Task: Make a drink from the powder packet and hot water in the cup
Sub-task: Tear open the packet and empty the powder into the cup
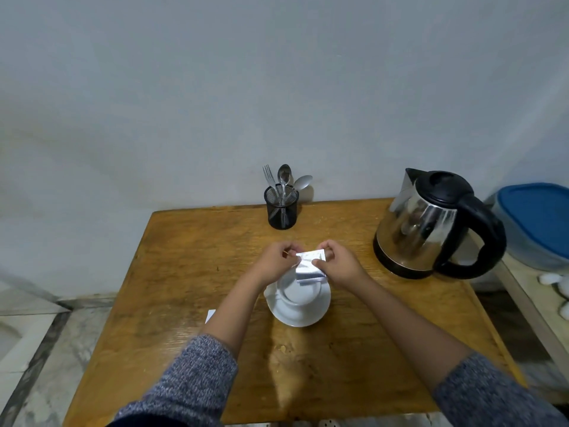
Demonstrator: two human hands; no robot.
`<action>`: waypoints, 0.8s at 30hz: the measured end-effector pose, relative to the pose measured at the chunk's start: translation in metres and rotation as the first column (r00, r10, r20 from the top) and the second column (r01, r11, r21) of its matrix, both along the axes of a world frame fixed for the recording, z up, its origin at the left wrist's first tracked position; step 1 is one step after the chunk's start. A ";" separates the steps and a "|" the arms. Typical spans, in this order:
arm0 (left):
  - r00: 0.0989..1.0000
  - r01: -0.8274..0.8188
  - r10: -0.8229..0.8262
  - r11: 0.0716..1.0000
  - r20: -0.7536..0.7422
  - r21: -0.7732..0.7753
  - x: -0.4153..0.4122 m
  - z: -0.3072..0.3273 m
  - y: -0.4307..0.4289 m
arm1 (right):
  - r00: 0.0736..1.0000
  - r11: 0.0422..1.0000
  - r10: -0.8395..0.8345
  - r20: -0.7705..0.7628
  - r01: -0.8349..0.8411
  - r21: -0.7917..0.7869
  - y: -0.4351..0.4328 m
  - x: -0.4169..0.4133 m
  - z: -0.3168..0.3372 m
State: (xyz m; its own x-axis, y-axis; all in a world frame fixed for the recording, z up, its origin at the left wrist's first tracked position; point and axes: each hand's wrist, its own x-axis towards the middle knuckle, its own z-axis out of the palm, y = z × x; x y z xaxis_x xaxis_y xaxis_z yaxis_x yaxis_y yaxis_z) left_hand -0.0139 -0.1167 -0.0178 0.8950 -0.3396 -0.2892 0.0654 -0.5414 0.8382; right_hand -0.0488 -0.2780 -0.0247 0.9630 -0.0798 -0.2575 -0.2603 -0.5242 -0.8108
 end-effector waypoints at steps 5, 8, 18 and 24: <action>0.997 0.008 -0.017 0.994 0.082 0.108 -0.008 -0.011 0.008 | 0.960 0.932 0.279 0.019 -0.266 -0.247 0.007 0.004 0.006; 0.993 0.009 -0.025 0.992 0.117 0.127 -0.015 -0.016 0.014 | 0.910 0.838 0.413 -0.034 -0.394 -0.378 0.013 0.006 0.013; 0.959 -0.230 0.232 0.973 0.165 -0.032 -0.036 -0.036 0.021 | 0.845 0.703 0.529 -0.083 -0.491 -0.514 0.020 0.013 0.030; 0.932 -0.266 0.269 0.963 0.244 -0.045 -0.043 -0.037 0.018 | 0.823 0.591 0.554 -0.128 -0.497 -0.635 0.018 0.010 0.027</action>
